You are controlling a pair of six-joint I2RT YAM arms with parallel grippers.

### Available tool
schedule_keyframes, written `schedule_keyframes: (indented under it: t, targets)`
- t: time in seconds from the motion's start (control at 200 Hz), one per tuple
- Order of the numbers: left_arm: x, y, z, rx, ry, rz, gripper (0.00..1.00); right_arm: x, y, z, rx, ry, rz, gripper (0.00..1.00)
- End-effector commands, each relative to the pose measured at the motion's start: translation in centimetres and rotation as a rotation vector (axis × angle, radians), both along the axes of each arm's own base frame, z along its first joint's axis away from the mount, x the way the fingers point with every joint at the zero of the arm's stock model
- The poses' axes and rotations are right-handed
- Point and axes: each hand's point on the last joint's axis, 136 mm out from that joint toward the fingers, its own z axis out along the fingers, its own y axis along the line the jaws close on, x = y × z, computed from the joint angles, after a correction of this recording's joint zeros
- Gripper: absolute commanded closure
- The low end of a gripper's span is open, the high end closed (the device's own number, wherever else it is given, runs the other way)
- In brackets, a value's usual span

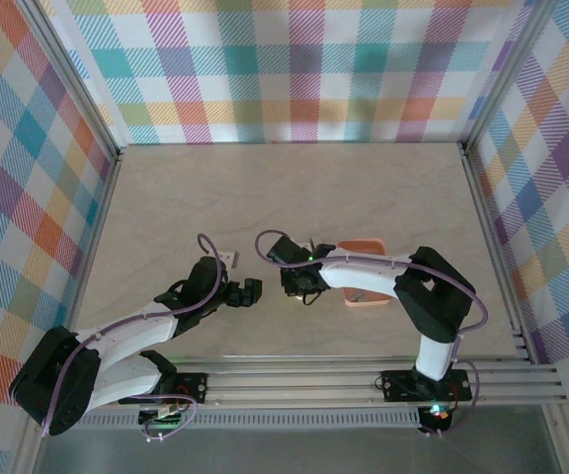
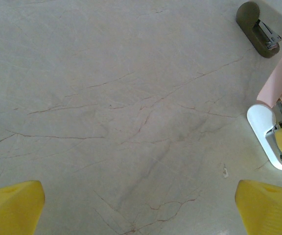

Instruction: Load the staples into the stapler

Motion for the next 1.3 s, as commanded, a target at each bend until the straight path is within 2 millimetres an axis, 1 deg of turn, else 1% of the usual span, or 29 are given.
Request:
schedule_keyframes:
  t: [0.0, 0.22, 0.33, 0.47, 0.67, 0.98, 1.16, 1.295]
  targets:
    - [0.0, -0.4, 0.5, 0.003, -0.017, -0.019, 0.00, -0.3, -0.6, -0.6, -0.041, 0.031, 0.003, 0.75]
    - [0.0, -0.3, 0.6, 0.007, -0.018, -0.020, 0.00, -0.5, -1.1, -1.2, -0.094, 0.052, -0.006, 0.76]
    - [-0.1, -0.3, 0.5, 0.011, -0.017, -0.019, 0.00, -0.3, -1.3, -1.1, -0.108, 0.042, -0.009, 0.78]
    - [0.0, -0.6, 0.6, 0.004, -0.020, -0.024, 0.00, 0.0, -1.2, -0.3, -0.108, 0.011, -0.003, 0.81]
    - [0.0, -0.8, 0.8, 0.000, -0.017, -0.034, 0.00, 0.4, -0.8, 1.2, -0.049, -0.051, 0.006, 0.84]
    - [0.3, -1.2, 1.2, -0.013, -0.025, -0.038, 0.00, 0.4, -1.3, 3.3, 0.015, -0.123, -0.003, 0.85]
    - [0.4, -1.4, 1.2, -0.015, -0.017, -0.044, 0.00, 0.3, -1.6, 4.1, 0.025, -0.137, -0.006, 0.86]
    - [0.4, -1.4, 1.0, -0.019, -0.019, -0.040, 0.00, 0.1, -1.9, 4.2, 0.020, -0.134, -0.005, 0.86]
